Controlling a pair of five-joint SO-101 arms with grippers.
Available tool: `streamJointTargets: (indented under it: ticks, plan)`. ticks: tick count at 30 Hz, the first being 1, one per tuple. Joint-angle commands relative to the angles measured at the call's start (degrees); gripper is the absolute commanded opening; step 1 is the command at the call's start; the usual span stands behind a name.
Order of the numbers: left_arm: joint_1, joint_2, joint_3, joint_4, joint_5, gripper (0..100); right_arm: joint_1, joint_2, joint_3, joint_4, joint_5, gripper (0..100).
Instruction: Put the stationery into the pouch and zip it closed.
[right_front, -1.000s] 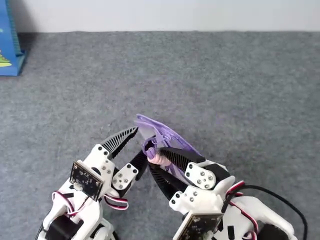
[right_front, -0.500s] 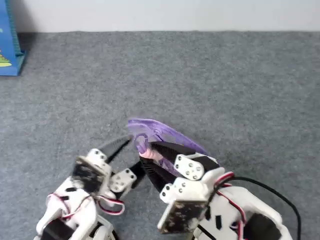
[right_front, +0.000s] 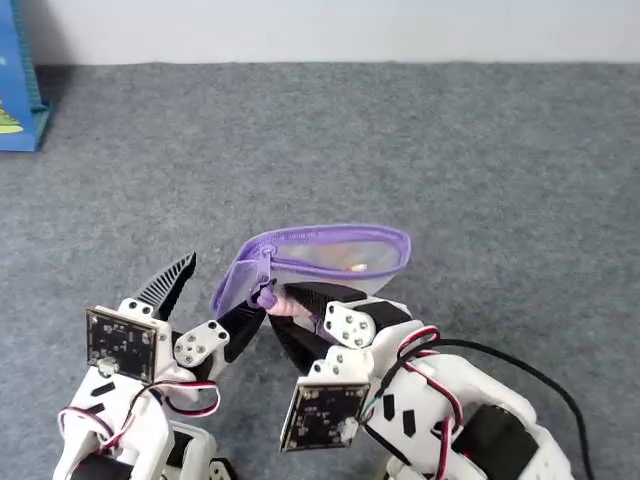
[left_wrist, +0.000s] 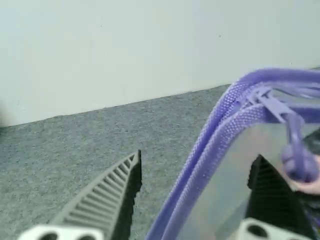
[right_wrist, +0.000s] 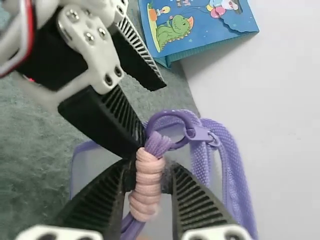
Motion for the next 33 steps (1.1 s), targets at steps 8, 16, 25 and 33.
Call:
streamJointTargets:
  ticks: [8, 16, 25, 33]
  plan:
    - [9.85, -0.79, -2.33, 0.18, 0.44, 33, -6.29, -3.82, -4.04, 10.59, 0.53, 0.8]
    - [15.65, -0.79, -2.33, 0.26, -4.40, 33, -6.20, -7.52, -6.24, 17.27, 0.44, 0.8]
    - [16.18, -0.79, -1.45, 3.34, -4.48, 33, -6.20, -6.99, -9.76, 12.62, 0.53, 0.8]
    - [16.18, -0.79, -1.80, 3.43, -4.57, 33, -6.29, 0.22, -15.65, 9.01, 0.26, 0.8]
